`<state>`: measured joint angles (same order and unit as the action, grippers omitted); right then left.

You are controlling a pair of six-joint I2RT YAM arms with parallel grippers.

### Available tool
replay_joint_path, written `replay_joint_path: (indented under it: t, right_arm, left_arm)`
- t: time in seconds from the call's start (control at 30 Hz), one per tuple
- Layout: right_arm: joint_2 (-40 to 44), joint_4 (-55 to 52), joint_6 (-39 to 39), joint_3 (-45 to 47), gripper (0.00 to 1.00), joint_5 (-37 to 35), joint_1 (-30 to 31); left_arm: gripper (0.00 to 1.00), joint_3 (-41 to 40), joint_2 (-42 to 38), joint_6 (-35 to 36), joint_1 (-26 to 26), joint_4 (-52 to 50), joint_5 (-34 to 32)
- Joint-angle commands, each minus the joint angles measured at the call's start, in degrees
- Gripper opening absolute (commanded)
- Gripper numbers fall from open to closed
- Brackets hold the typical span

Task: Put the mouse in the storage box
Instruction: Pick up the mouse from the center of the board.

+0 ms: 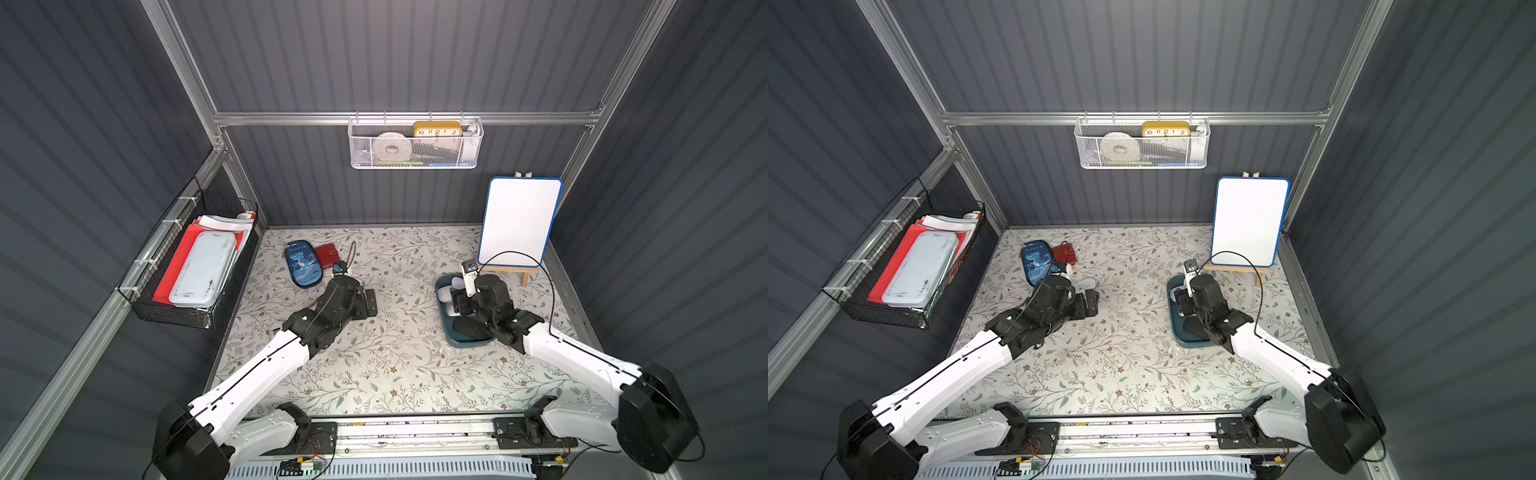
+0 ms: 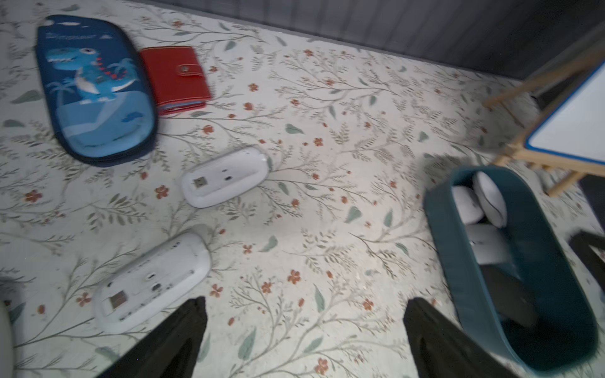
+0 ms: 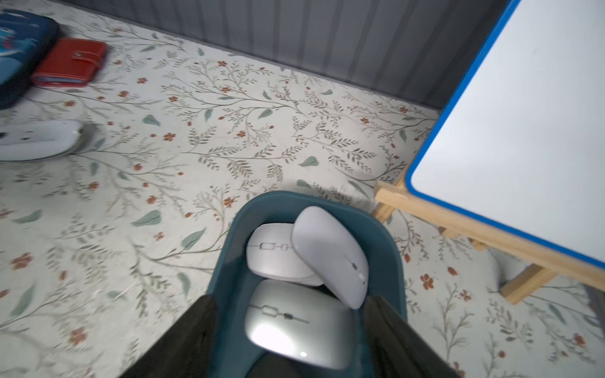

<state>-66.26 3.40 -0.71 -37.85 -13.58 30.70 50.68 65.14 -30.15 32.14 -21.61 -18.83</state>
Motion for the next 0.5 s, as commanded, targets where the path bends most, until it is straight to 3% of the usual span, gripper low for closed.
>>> replay_joint_path:
  t: [0.0, 0.13, 0.23, 0.47]
  right_arm:
    - [7.0, 2.8, -7.2, 4.9, 0.78, 7.0, 2.1]
    - [14.7, 3.7, -10.4, 10.4, 0.79, 7.4, 6.4]
    - [18.7, 3.4, -8.2, 12.2, 0.8, 6.1, 10.4]
    - [19.6, 3.3, -7.0, 13.1, 0.82, 4.7, 13.1]
  left_arm:
    - [0.99, -2.3, 2.4, -5.0, -5.4, 3.2, 4.3]
    - [0.99, -2.8, 8.2, -6.5, -10.0, 6.9, 5.4]
    - [1.0, -2.9, 12.8, -5.5, -14.1, 9.6, 7.2]
    - [0.99, -2.8, 21.5, -2.9, -25.5, 15.5, 15.0]
